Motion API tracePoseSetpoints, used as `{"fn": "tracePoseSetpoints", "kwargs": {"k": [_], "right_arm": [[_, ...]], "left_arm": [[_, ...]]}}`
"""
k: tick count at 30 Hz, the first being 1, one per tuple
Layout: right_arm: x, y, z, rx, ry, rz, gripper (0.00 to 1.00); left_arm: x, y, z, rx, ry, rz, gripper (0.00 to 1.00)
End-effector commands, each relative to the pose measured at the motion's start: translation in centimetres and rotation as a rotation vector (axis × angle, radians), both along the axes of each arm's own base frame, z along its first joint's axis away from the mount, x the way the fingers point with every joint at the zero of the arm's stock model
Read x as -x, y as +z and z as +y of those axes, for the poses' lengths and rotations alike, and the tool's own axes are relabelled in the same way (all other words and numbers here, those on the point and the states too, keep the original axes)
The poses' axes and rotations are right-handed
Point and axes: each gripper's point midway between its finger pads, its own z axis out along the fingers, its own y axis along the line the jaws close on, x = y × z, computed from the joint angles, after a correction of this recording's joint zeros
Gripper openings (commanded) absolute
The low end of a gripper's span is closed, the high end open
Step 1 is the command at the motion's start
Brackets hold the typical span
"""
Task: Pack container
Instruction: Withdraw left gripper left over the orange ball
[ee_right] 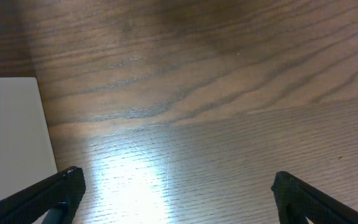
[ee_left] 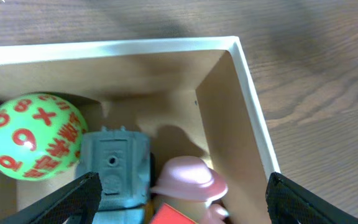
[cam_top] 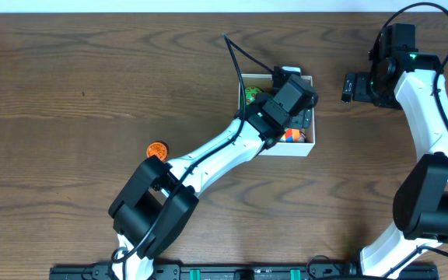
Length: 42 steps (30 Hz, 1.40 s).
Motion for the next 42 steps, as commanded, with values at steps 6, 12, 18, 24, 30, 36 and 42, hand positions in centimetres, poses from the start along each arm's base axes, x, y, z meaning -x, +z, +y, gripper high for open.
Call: {"fn": "tracePoseSetpoints", "kwargs": {"k": [6,12,18,24,30,36,42], "right_arm": [[0.1,0.5,0.1,0.011,0.013,-0.011,0.99],[0.1,0.5,0.1,0.011,0.013,-0.011,0.99],[0.1,0.5,0.1,0.011,0.013,-0.011,0.99],[0.1,0.5,0.1,0.011,0.013,-0.010,0.99],[0.1,0.5,0.1,0.011,0.013,-0.011,0.99],[0.1,0.5,0.1,0.011,0.013,-0.011,0.99],[0.1,0.5,0.1,0.011,0.013,-0.011,0.99]], "left_arm": [[-2.8,7.4,7.1,-0.098,0.092,-0.154,0.98],[-1.6,11.2,17.1,-0.219,0.265,-0.112,0.98],[0.9,12.0,25.4,-0.243,0.461,0.016,0.98],[4.7,9.4,32.4,-0.289,0.706,0.235,0.98],[6.3,6.2,37.2,-0.347,0.821,0.354,0.98],[8.0,2.5,37.5,-0.319,0.810,0.478,0.98],[7.9,-0.5,36.1,-0.299,0.685,0.496,0.98]]}}
